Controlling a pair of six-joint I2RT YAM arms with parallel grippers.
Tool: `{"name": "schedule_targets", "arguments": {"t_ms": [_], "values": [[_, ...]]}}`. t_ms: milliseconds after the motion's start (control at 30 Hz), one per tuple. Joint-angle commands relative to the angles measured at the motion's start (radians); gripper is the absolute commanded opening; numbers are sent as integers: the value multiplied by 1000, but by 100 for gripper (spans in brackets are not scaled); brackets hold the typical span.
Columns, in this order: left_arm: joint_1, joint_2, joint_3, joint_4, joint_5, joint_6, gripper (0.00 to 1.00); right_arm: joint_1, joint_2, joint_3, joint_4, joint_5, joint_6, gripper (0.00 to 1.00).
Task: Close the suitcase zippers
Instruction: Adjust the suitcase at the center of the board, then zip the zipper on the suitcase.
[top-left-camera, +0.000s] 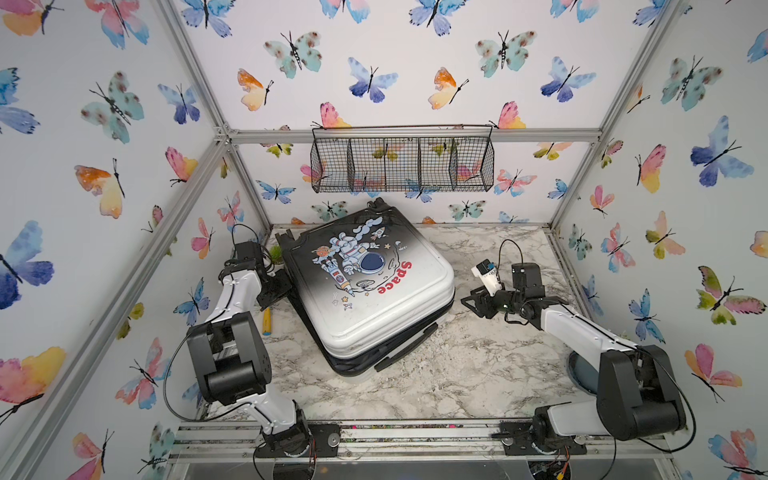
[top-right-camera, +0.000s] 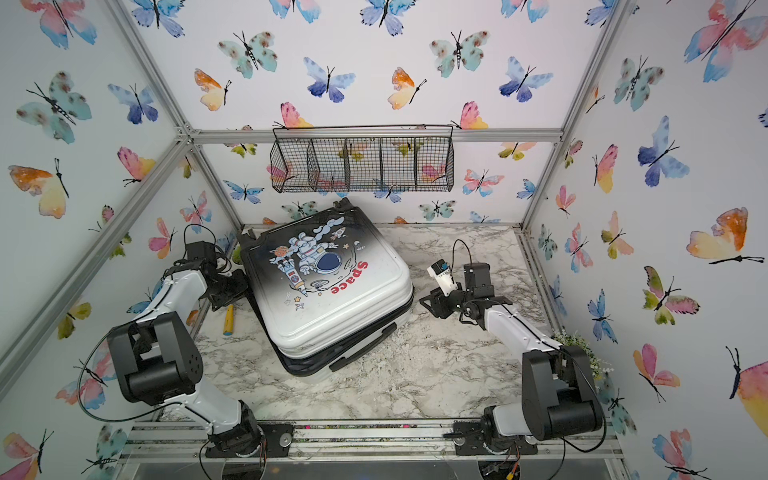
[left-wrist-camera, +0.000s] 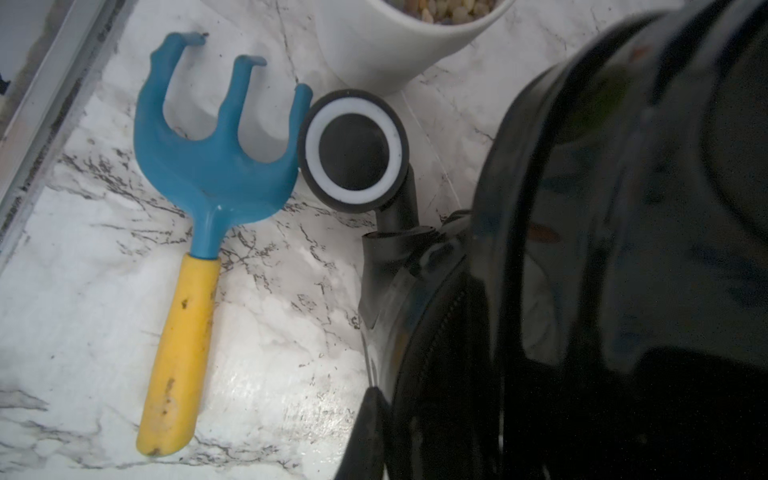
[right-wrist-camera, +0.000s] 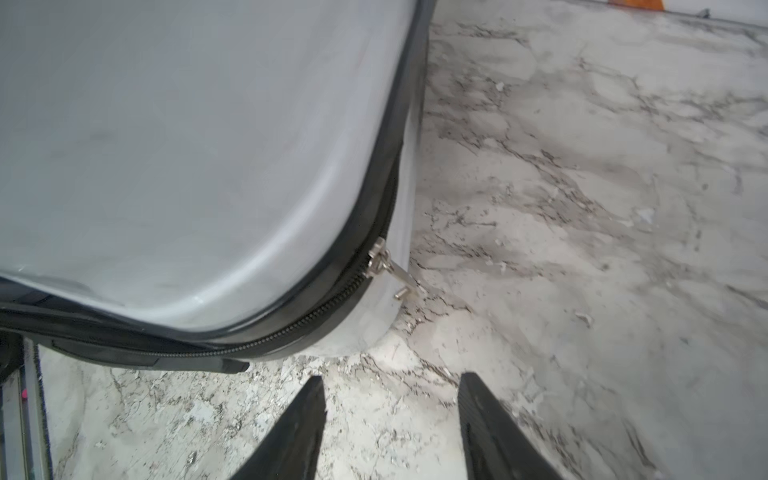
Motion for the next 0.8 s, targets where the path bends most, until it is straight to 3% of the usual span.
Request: {"name": "schedule_targets", "arguments": {"t_ms": [0,133,300,367,567,633,767], "values": [[14,-6,79,20,10,63,0,-1,51,-33,190,-122,-126,54],[11,-16,72,20,29,69,0,-1,86,-88,359,-167,-147,56],[9,-8,86,9,34,83,0,0,213,80,53,-232,-460,55],[7,-3,92,8,42,81,0,1,247,122,-10,-225,-512,53],[1,8,95,2,55,87,0,0,280,129,92,-225,-555,48],[0,14,103,-3,56,88,0,1,313,157,86,-274,-565,46],[-2,20,128,-21,61,96,0,18,349,178,42,-251,-619,45]]}}
